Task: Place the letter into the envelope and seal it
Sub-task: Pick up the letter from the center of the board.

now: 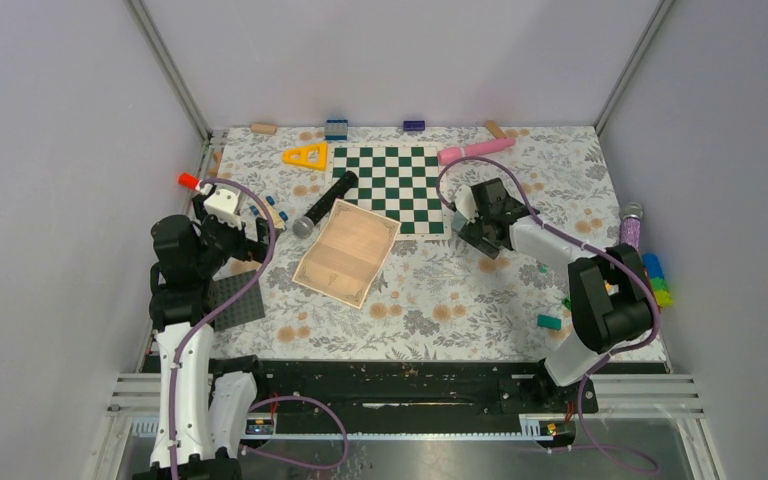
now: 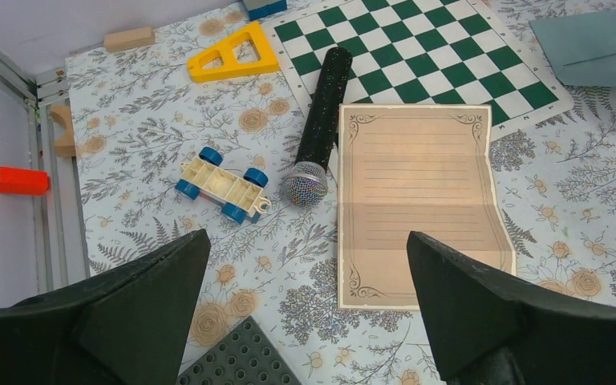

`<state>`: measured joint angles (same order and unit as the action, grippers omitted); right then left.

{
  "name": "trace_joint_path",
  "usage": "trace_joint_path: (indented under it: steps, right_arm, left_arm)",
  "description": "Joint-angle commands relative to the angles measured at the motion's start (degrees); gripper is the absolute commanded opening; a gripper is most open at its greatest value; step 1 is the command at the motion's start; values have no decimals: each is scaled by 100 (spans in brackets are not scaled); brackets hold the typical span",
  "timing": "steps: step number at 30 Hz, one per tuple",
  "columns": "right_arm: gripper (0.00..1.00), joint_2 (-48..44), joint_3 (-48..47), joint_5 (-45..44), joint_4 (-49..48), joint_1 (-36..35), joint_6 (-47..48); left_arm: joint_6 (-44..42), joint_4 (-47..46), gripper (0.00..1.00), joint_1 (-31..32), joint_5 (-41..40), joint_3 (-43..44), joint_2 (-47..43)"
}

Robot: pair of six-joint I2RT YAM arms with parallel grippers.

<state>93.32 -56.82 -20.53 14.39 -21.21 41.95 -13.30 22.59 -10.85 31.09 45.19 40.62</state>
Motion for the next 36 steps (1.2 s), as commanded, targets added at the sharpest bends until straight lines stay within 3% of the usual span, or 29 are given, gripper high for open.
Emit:
trace_joint_path:
  steps: [1, 20, 28, 36]
  right_arm:
    - [99, -216, 12, -263, -106, -33, -23]
    - [99, -597, -276, 1045, 305, -44, -971]
    - [99, 0, -2233, 2700, 1601, -102, -2142]
    - [96, 1118, -3831, 4064, 2086, -243, -3121]
  left_arm:
    - [-32, -273, 99, -30, 101, -45, -11]
    - [-99, -244, 99, -28, 195, -50, 94]
    - [-201, -71, 99, -13, 348, 36, 310]
    - [-300, -50, 99, 35, 513, -10, 299]
